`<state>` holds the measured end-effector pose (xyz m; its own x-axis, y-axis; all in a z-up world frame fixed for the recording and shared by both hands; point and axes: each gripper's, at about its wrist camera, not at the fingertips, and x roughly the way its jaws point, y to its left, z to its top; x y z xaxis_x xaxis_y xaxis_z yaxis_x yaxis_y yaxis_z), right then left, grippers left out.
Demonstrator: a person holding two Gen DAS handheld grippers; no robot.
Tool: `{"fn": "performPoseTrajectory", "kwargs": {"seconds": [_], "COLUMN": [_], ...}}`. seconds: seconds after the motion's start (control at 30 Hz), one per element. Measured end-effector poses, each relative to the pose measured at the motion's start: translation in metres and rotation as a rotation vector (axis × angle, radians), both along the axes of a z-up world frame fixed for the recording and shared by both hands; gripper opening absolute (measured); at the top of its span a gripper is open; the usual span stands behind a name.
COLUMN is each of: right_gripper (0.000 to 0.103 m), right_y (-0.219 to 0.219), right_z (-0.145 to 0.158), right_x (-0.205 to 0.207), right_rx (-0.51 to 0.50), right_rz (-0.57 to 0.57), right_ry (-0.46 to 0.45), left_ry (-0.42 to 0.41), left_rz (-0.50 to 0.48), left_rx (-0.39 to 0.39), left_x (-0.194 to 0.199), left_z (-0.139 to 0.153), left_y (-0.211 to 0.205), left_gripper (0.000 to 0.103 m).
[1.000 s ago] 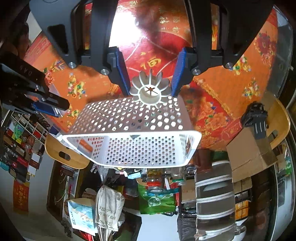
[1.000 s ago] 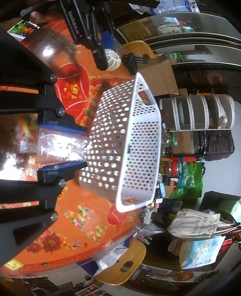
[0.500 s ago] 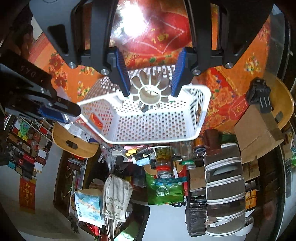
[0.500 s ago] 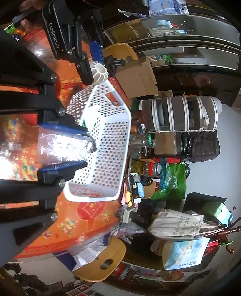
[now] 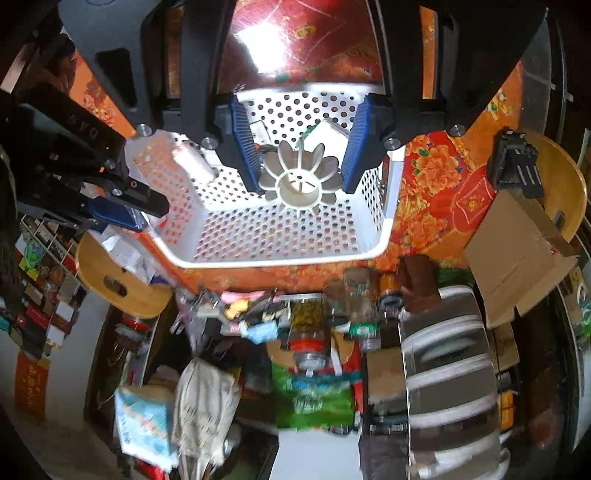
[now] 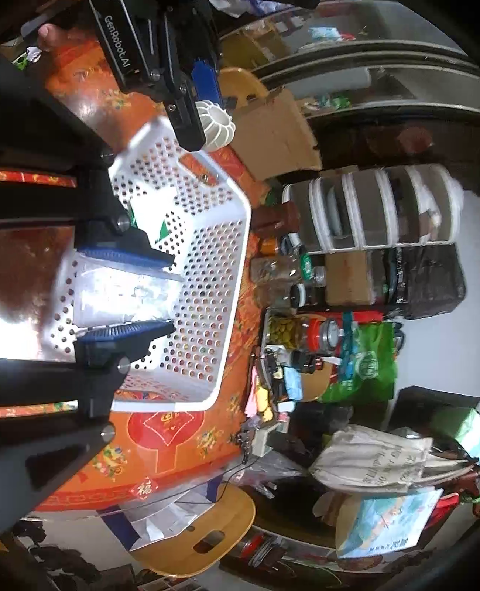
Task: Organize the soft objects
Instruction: 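Lower both tools into the basket and open them to release the items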
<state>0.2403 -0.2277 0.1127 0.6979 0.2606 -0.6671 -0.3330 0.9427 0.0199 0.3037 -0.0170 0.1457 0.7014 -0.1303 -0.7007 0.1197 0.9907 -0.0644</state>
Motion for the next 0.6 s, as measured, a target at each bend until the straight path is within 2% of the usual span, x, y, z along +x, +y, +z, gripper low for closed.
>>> {"fn": "performPoseTrajectory", "kwargs": {"seconds": [0.1,0.33,0.47,0.6], "right_gripper": [0.028,0.028,0.028,0.028], "right_y": [0.006,0.008,0.011,0.015], "right_z": [-0.017,-0.059,-0.074,-0.085], "right_x": [0.024,0.07,0.08,0.083], "right_rx": [-0.033,-0.075,-0.093,-0.119], "right_rz": [-0.007,-0.048,-0.043,-0.028], "right_ry": [0.05,0.179,0.218,0.243], "left_ry": [0.086,0.231,0.284,0.314], "left_rz": [0.009,0.03,0.025,0.023], "left_rx": [-0.018,-0.006,-0.001,-0.006], "left_x": [0.031,0.082,0.093,0.097], "left_z": [-0.022,-0.079,-0.106,-0.122], "left_y": [0.001,-0.002,-0.005,-0.006], "left_gripper": [0.042,0.042,0.043,0.043]}}
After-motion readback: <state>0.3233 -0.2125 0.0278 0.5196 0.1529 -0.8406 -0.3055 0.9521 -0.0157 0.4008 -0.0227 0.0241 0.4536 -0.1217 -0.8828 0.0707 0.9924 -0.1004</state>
